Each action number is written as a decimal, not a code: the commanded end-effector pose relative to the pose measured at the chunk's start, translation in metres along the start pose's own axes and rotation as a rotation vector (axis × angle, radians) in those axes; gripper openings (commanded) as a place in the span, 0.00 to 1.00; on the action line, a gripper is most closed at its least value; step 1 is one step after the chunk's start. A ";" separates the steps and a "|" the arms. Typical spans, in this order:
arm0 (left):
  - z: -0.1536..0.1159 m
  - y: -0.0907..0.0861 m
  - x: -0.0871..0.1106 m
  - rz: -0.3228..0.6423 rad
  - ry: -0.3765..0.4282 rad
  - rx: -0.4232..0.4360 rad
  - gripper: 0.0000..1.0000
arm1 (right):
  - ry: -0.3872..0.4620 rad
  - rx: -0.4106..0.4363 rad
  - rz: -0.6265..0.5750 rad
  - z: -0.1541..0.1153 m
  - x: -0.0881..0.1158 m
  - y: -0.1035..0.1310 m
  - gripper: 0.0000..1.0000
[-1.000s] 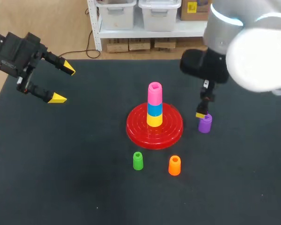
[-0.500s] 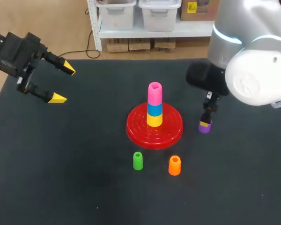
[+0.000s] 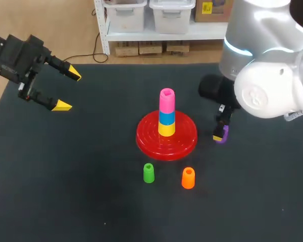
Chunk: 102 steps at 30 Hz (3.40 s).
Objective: Pick up and stack the cylinders on the red base in this order: pink,purple,orange,green
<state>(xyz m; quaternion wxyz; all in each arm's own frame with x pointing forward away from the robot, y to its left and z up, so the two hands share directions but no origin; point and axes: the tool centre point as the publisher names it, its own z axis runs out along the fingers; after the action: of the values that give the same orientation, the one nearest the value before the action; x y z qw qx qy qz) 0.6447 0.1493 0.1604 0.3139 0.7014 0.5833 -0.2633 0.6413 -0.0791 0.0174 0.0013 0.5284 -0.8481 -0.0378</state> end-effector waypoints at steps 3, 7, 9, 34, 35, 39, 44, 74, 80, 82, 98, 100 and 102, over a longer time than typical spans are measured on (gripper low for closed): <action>0.001 0.000 0.001 0.001 0.000 -0.002 1.00 | 0.005 0.004 0.007 0.002 -0.003 -0.003 1.00; 0.001 0.000 0.001 0.001 0.000 -0.002 1.00 | 0.014 0.011 0.030 0.001 -0.002 -0.005 1.00; 0.001 0.000 0.001 0.001 0.000 -0.002 1.00 | 0.017 0.014 0.032 0.001 -0.001 -0.005 1.00; 0.001 0.000 0.001 0.001 0.000 -0.002 1.00 | 0.025 0.000 0.050 0.002 0.002 -0.001 0.00; 0.001 0.000 0.001 0.001 0.000 -0.002 1.00 | 0.025 0.000 0.050 0.003 0.002 -0.001 0.00; 0.001 0.000 0.001 0.001 0.000 -0.002 1.00 | 0.026 -0.003 0.047 0.004 0.002 0.001 0.00; 0.001 0.000 0.001 0.001 0.000 -0.002 1.00 | 0.025 -0.003 0.043 0.004 0.002 0.002 0.00; 0.001 0.000 0.001 0.001 0.000 -0.002 1.00 | -0.183 0.185 -0.433 -0.210 -0.104 0.032 0.00; 0.001 0.000 0.001 0.001 0.000 -0.002 1.00 | -0.173 0.150 -0.481 -0.202 -0.116 0.047 0.00; 0.001 0.000 0.001 0.001 0.000 -0.002 1.00 | -0.164 0.145 -0.483 -0.195 -0.119 0.049 0.00; 0.001 0.000 0.001 0.001 0.000 -0.002 1.00 | -0.150 0.113 -0.483 -0.170 -0.136 0.057 0.00; 0.001 0.000 0.001 0.001 0.000 -0.002 1.00 | -0.150 0.110 -0.484 -0.168 -0.137 0.058 0.00; 0.001 0.000 0.001 0.001 0.000 -0.002 1.00 | -0.147 0.105 -0.485 -0.166 -0.138 0.059 0.00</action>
<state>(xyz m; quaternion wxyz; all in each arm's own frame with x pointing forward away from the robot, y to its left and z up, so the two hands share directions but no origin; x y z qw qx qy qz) 0.6447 0.1493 0.1603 0.3139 0.7014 0.5833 -0.2633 0.6561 0.0592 0.1936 -0.0980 0.7113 -0.6953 -0.0306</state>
